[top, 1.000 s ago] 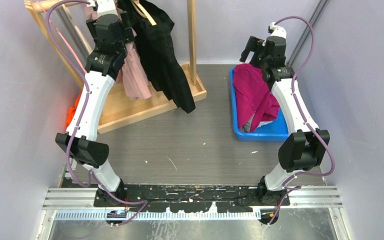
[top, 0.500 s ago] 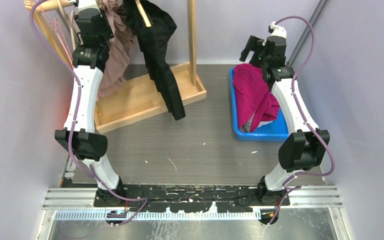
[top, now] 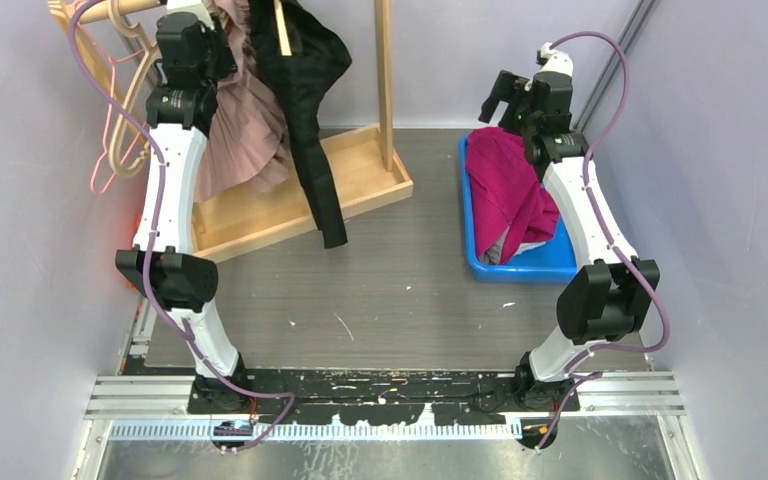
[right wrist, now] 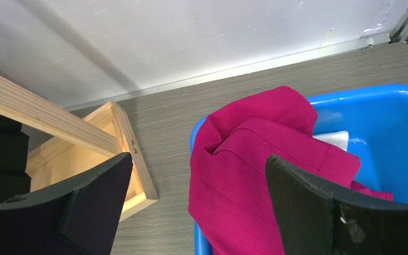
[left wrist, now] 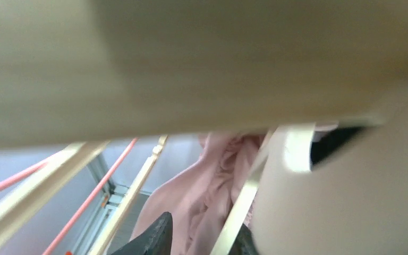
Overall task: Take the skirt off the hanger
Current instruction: Pick up the hanger from the clothesline.
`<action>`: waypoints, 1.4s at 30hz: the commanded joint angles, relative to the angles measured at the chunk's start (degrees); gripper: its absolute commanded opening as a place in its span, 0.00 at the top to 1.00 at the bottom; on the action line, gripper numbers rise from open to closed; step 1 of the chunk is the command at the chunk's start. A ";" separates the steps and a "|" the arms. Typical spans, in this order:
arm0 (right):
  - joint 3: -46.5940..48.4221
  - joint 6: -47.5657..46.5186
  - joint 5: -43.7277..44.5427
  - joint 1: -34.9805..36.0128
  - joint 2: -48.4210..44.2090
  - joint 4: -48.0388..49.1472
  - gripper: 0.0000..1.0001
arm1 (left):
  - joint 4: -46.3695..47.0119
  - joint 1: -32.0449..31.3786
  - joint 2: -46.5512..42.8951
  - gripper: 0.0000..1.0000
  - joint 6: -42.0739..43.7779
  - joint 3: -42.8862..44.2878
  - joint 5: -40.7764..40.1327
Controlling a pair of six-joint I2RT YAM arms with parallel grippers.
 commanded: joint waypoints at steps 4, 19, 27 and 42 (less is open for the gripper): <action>-0.06 0.38 -0.42 -0.22 -0.11 4.60 0.00 | 6.55 0.19 -6.47 1.00 2.03 -8.69 4.97; -0.10 2.44 -2.53 -0.16 1.38 5.40 0.00 | 15.70 0.17 -23.37 1.00 2.20 -13.89 5.53; -0.67 2.03 -4.01 -0.19 0.69 4.93 0.00 | 11.85 0.17 -27.42 1.00 1.07 -18.57 9.03; 9.08 -9.55 -12.82 15.58 1.16 -4.23 0.05 | -6.65 0.12 -47.55 1.00 3.73 -37.75 26.49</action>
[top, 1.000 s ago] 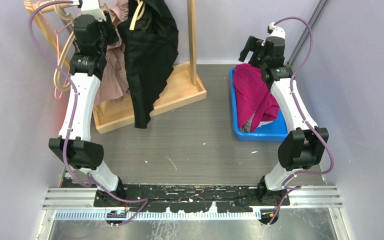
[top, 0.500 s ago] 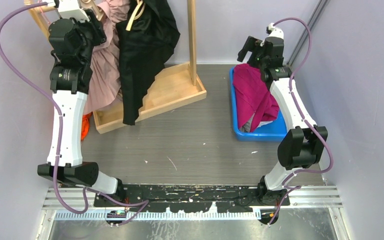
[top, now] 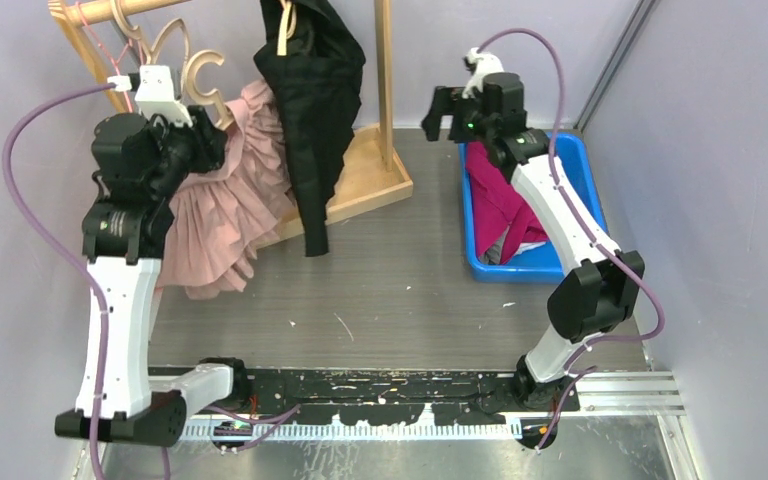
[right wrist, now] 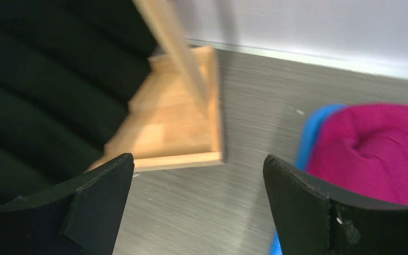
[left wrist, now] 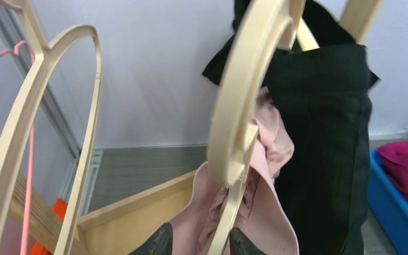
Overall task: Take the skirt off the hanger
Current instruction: Pick up the hanger from the clothesline, then remove the skirt from the hanger.
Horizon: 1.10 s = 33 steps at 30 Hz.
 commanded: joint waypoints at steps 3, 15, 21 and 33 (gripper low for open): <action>9.79 -3.22 -3.07 9.98 -0.67 -2.34 0.04 | -3.61 0.10 -6.78 1.00 -1.34 1.12 15.98; 11.27 -1.90 -3.76 22.42 -4.87 -3.53 0.00 | 2.71 -3.37 -8.26 1.00 -6.31 -9.32 21.93; 9.35 -3.84 -0.64 23.85 -7.07 -5.20 0.00 | 4.63 -7.01 -6.32 1.00 -5.75 -11.66 18.65; 3.06 -0.71 -2.22 30.70 -5.41 -6.54 0.03 | 8.52 -9.88 -4.11 1.00 -6.41 -9.73 13.08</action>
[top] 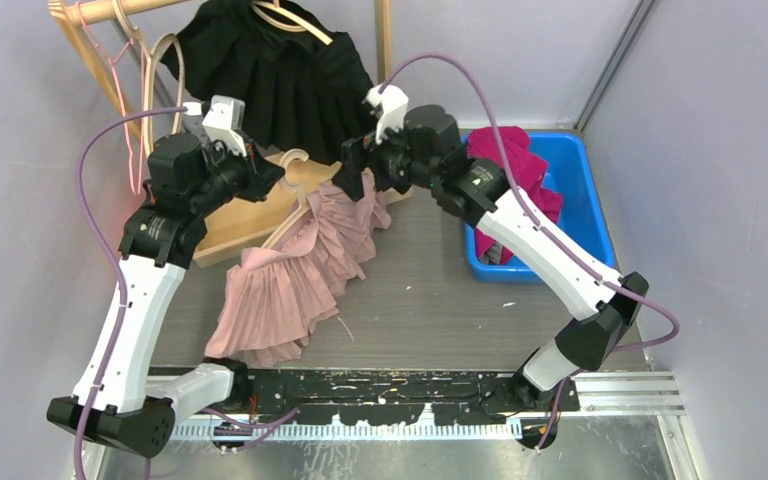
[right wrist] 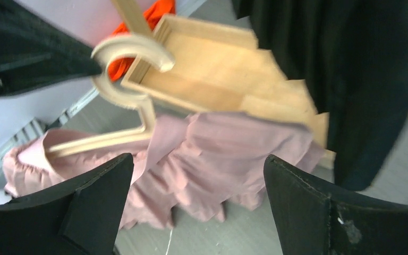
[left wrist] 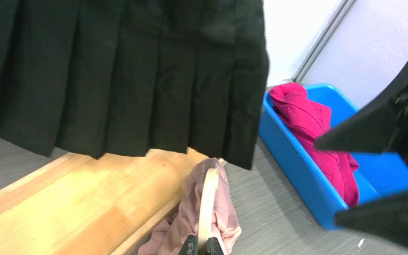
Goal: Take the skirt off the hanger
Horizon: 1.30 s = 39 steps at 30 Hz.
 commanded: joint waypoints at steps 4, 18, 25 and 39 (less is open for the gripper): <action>-4.96 3.37 -0.84 6.47 2.56 1.14 0.04 | 7.64 -0.91 -0.41 1.00 -1.86 3.45 -2.42; -4.14 6.09 -0.92 7.93 7.76 3.78 0.07 | 7.19 -1.62 -0.27 1.00 -2.36 4.22 -2.21; -0.81 7.77 -1.64 8.00 12.35 4.22 0.14 | 5.62 -1.68 -1.04 1.00 -2.09 5.61 -2.19; 4.14 6.70 8.36 7.96 14.52 0.48 0.87 | 3.69 -1.75 -2.57 1.00 -1.13 3.16 -2.69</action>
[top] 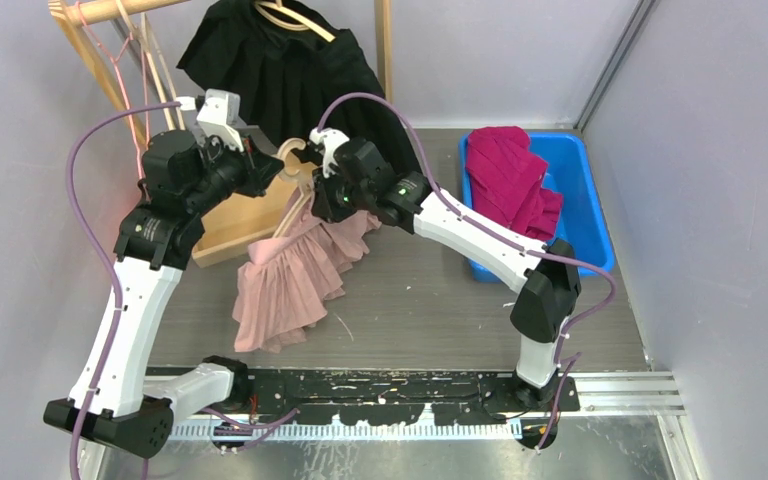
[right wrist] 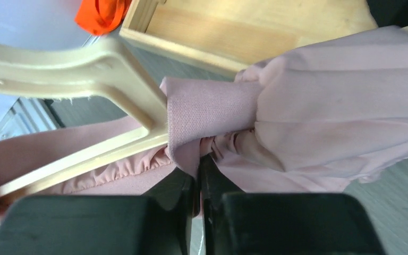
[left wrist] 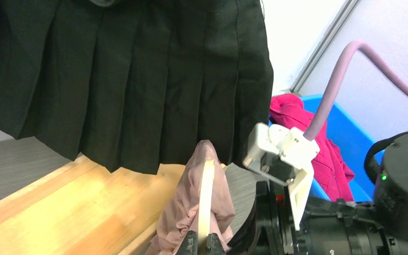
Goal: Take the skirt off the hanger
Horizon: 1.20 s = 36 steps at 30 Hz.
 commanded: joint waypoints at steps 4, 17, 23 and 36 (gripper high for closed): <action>3.31 -3.78 16.20 -0.14 -3.36 0.10 0.96 | 1.97 -0.26 -3.64 1.00 1.01 -1.26 -1.62; 5.46 -7.57 24.21 -5.03 -4.04 2.43 0.98 | -6.65 -0.30 -9.02 1.00 3.92 -1.48 -3.41; 8.27 -8.59 23.60 -6.86 -2.66 1.95 0.98 | -8.70 -0.27 -12.29 1.00 3.18 -5.72 -3.47; 18.73 -5.51 11.01 -6.91 2.49 -3.41 0.97 | 0.43 -0.58 -7.35 1.00 -1.25 -10.80 2.14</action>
